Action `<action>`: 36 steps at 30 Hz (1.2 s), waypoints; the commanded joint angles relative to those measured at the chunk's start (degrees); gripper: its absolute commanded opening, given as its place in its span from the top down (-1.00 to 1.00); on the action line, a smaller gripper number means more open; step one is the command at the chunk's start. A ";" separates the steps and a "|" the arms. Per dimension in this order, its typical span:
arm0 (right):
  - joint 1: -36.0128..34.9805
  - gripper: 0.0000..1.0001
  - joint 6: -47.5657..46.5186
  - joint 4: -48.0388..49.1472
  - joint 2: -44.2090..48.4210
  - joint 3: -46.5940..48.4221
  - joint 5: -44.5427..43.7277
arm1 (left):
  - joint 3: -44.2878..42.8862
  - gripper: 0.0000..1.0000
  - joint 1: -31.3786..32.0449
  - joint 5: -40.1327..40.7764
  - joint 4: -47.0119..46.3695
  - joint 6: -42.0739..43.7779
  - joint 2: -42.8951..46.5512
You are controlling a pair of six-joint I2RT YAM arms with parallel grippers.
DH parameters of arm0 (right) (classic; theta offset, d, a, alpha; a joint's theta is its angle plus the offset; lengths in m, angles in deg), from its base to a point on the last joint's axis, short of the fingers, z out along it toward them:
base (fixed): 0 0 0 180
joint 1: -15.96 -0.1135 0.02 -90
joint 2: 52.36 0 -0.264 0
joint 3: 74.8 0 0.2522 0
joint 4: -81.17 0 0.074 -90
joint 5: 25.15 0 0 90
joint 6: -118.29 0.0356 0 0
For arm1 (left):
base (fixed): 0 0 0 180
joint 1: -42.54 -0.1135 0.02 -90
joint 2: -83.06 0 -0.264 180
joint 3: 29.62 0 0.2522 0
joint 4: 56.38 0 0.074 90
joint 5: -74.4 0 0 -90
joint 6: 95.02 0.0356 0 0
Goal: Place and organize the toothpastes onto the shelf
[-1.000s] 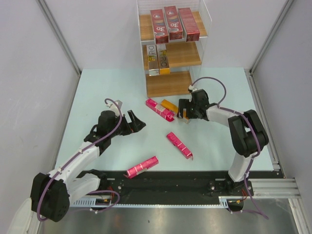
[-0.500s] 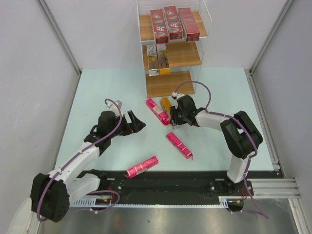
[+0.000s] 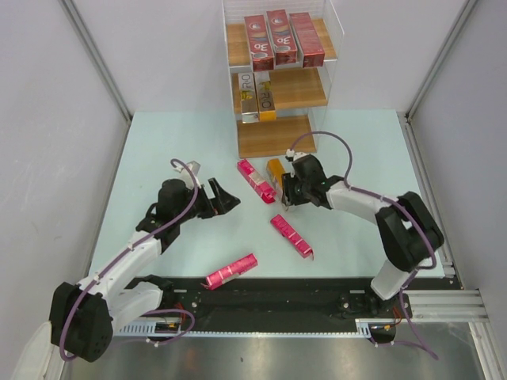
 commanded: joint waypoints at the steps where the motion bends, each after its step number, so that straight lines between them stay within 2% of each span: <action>1: -0.03 0.67 0.93 0.01 10.31 -1.38 -1.10 | -0.66 -1.00 0.25 -6.26 -8.79 -2.51 0.64; 4: 0.23 0.70 1.10 -0.08 16.98 -2.79 0.82 | -0.04 -0.99 0.25 -10.21 -14.95 -4.36 -0.59; 7: 2.16 0.71 2.94 1.49 22.70 -4.99 9.59 | 1.54 -0.99 0.25 -15.66 -25.31 -8.04 -2.43; 12: 5.06 0.72 9.08 9.13 28.33 -8.77 32.79 | 3.74 -0.99 0.25 -20.43 -43.58 -14.46 -4.99; 13: 4.98 0.72 10.14 11.32 29.04 -9.21 38.13 | 3.65 -0.99 0.43 -20.78 -45.10 -14.99 -5.43; 16: 3.67 0.71 14.63 17.92 30.27 -10.70 46.24 | 2.86 -0.99 1.13 -21.92 -49.50 -16.31 -6.57; 19: 1.38 0.72 17.36 22.58 29.57 -11.14 51.17 | 2.33 -1.00 2.88 -22.10 -53.63 -16.67 -7.27; 23: -1.17 0.71 18.85 25.93 30.10 -11.76 52.07 | 0.66 -0.99 4.99 -21.22 -52.59 -16.05 -9.20; 27: -1.97 0.72 19.56 26.64 30.54 -11.85 52.60 | 1.72 -0.97 5.53 -21.13 -58.11 -17.98 -10.44; 29: -1.97 0.71 19.12 26.02 30.36 -12.02 52.86 | 2.59 -0.91 5.53 -21.13 -61.62 -19.21 -10.27; 32: -2.14 0.70 19.12 26.02 29.66 -12.55 53.65 | 3.47 -0.66 5.52 -20.78 -66.19 -20.79 -9.83; 33: -2.14 0.69 19.03 26.11 29.57 -12.81 53.57 | 3.65 -0.49 5.44 -20.87 -66.91 -21.06 -9.65; 35: -2.23 0.66 19.12 26.46 29.13 -13.34 53.22 | 3.91 -0.32 5.44 -20.96 -68.40 -21.59 -9.30; 36: -2.32 0.64 19.12 26.55 28.96 -13.52 53.13 | 3.92 -0.11 5.52 -20.96 -68.58 -21.85 -9.21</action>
